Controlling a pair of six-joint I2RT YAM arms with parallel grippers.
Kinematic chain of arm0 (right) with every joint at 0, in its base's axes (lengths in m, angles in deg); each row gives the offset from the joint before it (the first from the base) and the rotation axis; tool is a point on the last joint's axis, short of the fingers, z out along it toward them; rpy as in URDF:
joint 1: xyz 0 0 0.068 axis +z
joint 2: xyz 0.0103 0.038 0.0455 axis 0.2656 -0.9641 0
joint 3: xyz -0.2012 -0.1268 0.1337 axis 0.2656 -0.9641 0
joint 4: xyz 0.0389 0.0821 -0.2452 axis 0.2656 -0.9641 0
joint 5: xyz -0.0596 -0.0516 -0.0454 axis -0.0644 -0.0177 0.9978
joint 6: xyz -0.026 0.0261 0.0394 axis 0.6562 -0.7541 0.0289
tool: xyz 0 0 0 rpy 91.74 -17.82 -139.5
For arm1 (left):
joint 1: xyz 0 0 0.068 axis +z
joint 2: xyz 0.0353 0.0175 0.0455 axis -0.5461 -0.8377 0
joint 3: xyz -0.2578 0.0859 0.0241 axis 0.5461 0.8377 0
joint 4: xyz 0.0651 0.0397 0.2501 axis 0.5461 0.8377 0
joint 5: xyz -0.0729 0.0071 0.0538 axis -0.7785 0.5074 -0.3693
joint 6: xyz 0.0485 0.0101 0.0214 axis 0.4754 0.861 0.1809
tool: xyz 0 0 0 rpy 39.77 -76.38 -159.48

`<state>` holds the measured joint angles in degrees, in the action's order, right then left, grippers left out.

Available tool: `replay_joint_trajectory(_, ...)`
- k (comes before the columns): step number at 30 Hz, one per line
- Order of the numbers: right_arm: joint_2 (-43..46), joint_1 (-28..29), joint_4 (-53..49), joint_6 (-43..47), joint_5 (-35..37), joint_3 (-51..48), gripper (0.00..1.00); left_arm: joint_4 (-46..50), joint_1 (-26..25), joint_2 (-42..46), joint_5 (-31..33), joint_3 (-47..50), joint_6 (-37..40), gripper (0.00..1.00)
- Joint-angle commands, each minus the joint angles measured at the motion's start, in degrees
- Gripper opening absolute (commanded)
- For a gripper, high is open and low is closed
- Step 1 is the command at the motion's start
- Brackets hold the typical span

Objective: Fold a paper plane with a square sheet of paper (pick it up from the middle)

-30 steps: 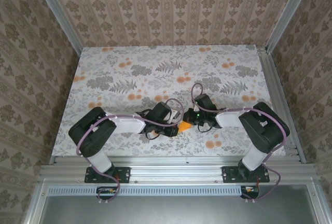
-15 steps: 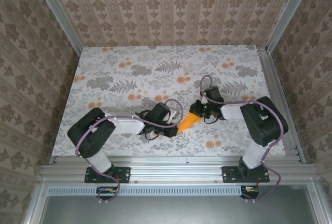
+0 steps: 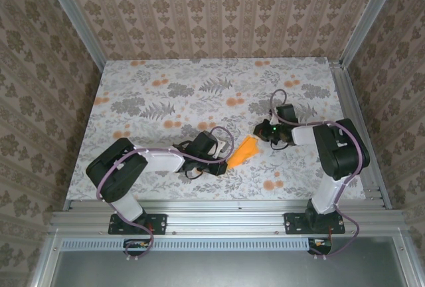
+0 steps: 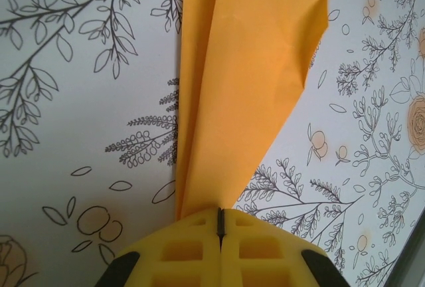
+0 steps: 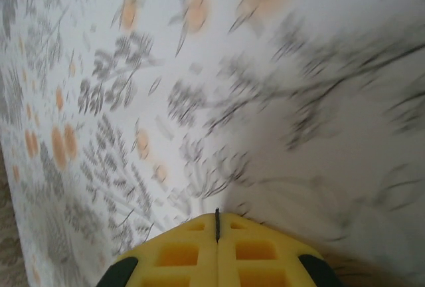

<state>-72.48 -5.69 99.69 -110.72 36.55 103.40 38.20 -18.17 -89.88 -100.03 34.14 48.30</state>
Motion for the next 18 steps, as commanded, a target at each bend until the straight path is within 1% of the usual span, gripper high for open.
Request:
replay_joint_trajectory(1, 0.82, -1.14, -0.72, 2.45, 2.86, 0.9, 0.06, 15.02, 0.5, -3.54, 3.0, 3.33, 1.38, 0.0)
replay_joint_trajectory(5, 5.94, -1.14, -1.48, 2.19, 1.62, -0.6, 0.06, 14.84, 0.4, -4.12, 2.67, 2.56, 1.47, 0.0)
replay_joint_trajectory(10, 15.45, -0.23, -3.96, 0.32, -1.17, -5.97, 0.08, 15.11, 0.38, -4.04, 2.03, 0.74, 1.54, 0.0)
replay_joint_trajectory(14, 22.29, 2.64, -5.9, -1.98, -2.42, -11.24, 0.1, 17.29, 0.43, -2.96, 1.59, -2.29, 2.17, 0.04)
replay_joint_trajectory(15, 22.88, 3.66, -5.7, -3.0, -3.24, -12.33, 0.11, 17.63, 0.43, -2.6, 1.36, -3.03, 2.19, 0.05)
replay_joint_trajectory(18, 25.88, 7.93, -4.22, -6.41, -4.06, -14.65, 0.13, 19.18, 0.45, -1.77, 1.04, -5.24, 2.8, 0.06)
